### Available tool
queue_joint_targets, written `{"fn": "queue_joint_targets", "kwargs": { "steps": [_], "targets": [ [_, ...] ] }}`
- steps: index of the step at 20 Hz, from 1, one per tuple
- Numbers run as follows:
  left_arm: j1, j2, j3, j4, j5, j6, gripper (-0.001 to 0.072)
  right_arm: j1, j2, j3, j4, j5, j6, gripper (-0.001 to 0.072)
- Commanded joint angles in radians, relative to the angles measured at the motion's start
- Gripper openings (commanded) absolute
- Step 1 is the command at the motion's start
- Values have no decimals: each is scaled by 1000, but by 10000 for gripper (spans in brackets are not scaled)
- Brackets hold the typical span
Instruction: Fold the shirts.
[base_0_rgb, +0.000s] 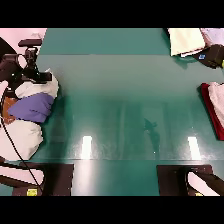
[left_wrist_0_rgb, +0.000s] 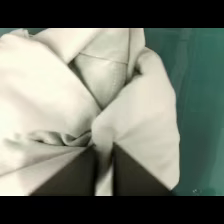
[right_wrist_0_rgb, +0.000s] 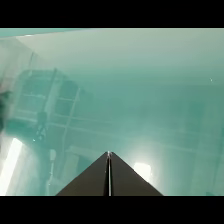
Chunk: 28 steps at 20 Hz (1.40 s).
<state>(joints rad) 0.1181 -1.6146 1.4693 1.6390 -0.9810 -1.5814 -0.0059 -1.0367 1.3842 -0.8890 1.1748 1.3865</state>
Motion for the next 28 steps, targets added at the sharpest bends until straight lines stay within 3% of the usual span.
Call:
{"fn": "queue_joint_targets", "kwargs": {
  "steps": [1,5,8,13,16,21,22,23,24,27,28],
  "targets": [
    [7,16,43,3,-25,0,34,0,1,0,9,-20,0,15],
    [-9,209,168,-10,-26,24,33,0,18,60,105,-66,1,14],
    [-53,389,335,-84,-80,128,33,26,17,199,128,-68,0,14],
    [-290,546,542,-91,-189,185,31,34,17,360,127,-67,0,14],
    [-476,514,530,-90,-227,184,31,34,18,401,127,-55,0,14],
    [-792,245,530,-119,-355,188,35,34,23,411,129,5,0,14],
    [-832,185,530,-157,-343,202,142,34,25,411,129,16,0,14],
    [-855,136,530,-205,-330,202,455,34,25,411,129,27,0,14],
    [-862,97,530,-247,-319,202,578,34,26,411,130,39,0,14],
    [-810,82,531,-228,-343,192,564,34,27,411,129,65,0,14],
    [-761,89,530,-225,-372,173,500,34,27,411,129,64,0,14]
  ]
}}
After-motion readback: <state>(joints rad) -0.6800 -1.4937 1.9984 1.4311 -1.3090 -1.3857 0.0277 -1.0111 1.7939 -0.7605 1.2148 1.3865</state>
